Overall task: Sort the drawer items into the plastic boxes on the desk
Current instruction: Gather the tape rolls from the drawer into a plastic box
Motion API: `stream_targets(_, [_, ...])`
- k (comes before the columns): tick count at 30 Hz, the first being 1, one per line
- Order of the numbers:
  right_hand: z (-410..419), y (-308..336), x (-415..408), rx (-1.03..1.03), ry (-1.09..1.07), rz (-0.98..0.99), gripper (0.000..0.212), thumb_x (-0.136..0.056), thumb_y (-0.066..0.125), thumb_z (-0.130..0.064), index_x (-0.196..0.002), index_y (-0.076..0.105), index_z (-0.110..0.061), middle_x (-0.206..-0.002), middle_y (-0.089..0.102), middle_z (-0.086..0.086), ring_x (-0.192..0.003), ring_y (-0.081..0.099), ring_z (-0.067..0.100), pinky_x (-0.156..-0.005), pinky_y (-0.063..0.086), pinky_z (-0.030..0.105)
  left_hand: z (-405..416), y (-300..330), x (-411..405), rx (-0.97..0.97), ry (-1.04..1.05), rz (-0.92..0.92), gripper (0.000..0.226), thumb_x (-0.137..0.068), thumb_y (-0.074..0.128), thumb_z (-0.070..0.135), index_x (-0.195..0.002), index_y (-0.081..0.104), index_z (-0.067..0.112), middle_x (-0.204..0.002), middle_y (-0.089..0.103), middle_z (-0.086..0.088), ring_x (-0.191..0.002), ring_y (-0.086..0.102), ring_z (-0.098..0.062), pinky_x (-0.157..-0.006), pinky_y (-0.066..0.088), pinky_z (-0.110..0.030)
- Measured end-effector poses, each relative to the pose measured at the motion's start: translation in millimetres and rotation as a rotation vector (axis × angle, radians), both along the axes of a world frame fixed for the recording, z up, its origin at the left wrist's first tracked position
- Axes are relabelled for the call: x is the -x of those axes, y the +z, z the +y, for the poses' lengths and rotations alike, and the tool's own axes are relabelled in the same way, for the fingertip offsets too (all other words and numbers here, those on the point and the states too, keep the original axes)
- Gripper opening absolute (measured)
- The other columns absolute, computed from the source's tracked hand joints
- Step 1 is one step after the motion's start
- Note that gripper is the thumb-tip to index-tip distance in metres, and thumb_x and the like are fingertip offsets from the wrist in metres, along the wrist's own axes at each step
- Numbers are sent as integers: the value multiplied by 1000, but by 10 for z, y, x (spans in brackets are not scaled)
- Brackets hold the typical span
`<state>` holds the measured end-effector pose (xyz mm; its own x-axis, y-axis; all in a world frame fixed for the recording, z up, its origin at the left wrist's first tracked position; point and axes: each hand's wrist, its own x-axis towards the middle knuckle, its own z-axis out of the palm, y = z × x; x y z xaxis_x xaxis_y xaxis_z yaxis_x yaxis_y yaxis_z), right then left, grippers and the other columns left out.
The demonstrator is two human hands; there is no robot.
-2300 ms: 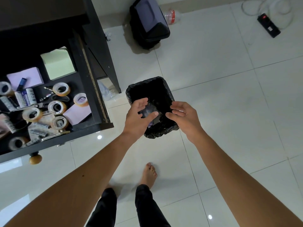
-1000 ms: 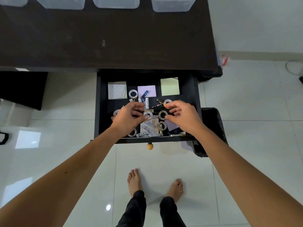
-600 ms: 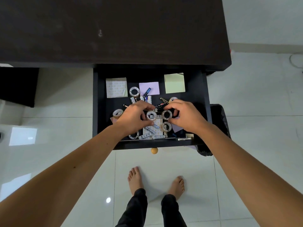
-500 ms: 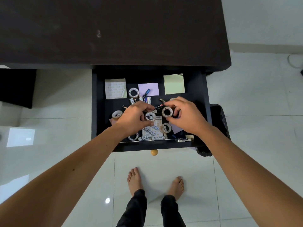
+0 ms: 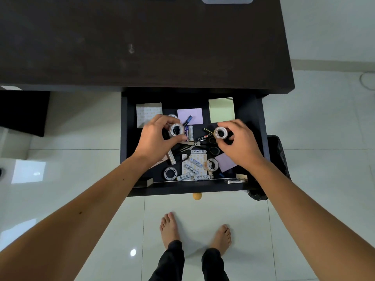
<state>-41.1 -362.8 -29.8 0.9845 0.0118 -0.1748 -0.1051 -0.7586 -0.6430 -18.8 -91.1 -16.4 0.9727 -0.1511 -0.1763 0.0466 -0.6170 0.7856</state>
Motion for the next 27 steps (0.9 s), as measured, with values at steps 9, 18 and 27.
stream_targets(9, [-18,1,6,-37,14,-20,44,-87,80,-12,-129,70,-18,-117,63,-1,-108,64,23,-95,59,42,82,-92,-130,37,-4,0,33,-95,74,17,-125,60,22,-104,64,13,-64,55,7,-66,44,-13])
stream_targets(18, [-26,0,9,-152,40,10,45,-84,85,-8,-124,74,-25,-119,63,-6,-101,68,6,-91,58,19,71,-107,-171,-39,-12,-8,23,-95,72,16,-116,68,25,-127,53,1,-80,52,6,-75,43,-1])
stream_targets(27, [-43,-23,15,-184,1,72,50,-76,91,-6,-119,71,-23,-117,71,-7,-101,68,0,-84,55,11,62,-189,-240,-120,-13,22,49,-89,82,31,-134,62,29,-122,60,0,-117,59,-18,-99,46,-29])
